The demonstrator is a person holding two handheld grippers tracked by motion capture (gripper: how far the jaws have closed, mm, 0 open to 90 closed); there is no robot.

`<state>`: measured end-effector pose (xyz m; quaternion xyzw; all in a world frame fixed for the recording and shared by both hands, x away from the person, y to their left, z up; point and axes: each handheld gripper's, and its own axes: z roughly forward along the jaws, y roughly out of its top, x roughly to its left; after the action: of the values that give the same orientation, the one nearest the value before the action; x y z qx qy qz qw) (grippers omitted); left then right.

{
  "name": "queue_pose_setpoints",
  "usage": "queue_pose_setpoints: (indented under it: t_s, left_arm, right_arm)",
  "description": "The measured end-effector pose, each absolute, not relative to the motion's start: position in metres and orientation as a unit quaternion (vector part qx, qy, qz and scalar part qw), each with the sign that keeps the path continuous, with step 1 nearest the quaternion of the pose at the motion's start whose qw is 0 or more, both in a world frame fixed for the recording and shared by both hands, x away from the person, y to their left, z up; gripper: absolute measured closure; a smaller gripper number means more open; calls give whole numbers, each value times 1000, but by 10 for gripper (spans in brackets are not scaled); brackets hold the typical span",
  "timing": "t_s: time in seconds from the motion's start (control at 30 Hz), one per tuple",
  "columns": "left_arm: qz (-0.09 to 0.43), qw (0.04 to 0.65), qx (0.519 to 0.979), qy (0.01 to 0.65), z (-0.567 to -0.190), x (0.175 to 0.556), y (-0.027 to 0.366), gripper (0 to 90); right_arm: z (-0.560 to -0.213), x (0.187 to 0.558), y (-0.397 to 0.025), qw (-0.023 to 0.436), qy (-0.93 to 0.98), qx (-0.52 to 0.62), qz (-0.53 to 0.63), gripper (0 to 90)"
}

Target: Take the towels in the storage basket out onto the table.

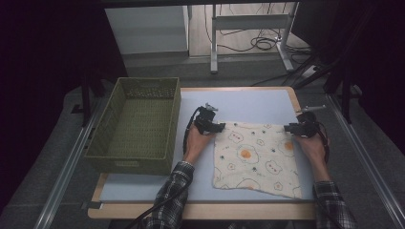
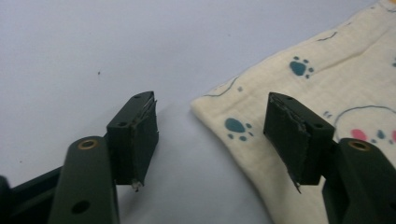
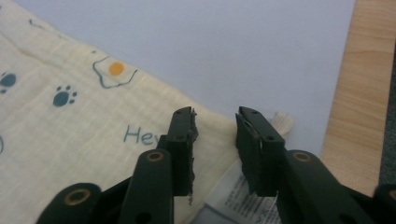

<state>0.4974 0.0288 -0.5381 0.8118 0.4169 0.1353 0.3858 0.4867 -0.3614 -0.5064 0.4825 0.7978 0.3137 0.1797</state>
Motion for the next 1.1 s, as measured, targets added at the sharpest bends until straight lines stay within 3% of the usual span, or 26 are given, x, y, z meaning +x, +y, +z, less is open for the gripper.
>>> queue_pose_setpoints:
  t_s: [0.2, 0.3, 0.43, 0.7, 0.87, 1.0, 1.1]
  left_arm:
    - [147, 381, 818, 405, -538, 497, 27, 493]
    - [141, 385, 820, 400, -538, 496, 25, 626]
    - [116, 393, 818, 404, -536, 497, 25, 864]
    - [164, 370, 825, 393, -530, 503, 27, 897]
    - [168, 377, 818, 401, -520, 511, 36, 897]
    - [171, 374, 820, 399, -519, 510, 38, 891]
    - [170, 371, 822, 398, -523, 510, 36, 885]
  right_arm:
    - [-507, 489, -360, 163, 797, 490, 312, 762]
    - [-508, 487, -355, 161, 802, 487, 307, 894]
    - [-507, 486, -354, 156, 797, 495, 309, 900]
    - [-505, 491, -350, 174, 794, 486, 320, 900]
    - [-492, 496, -347, 194, 788, 483, 330, 900]
    - [-489, 497, -349, 185, 793, 477, 331, 890]
    - [-494, 499, -349, 182, 792, 479, 332, 708]
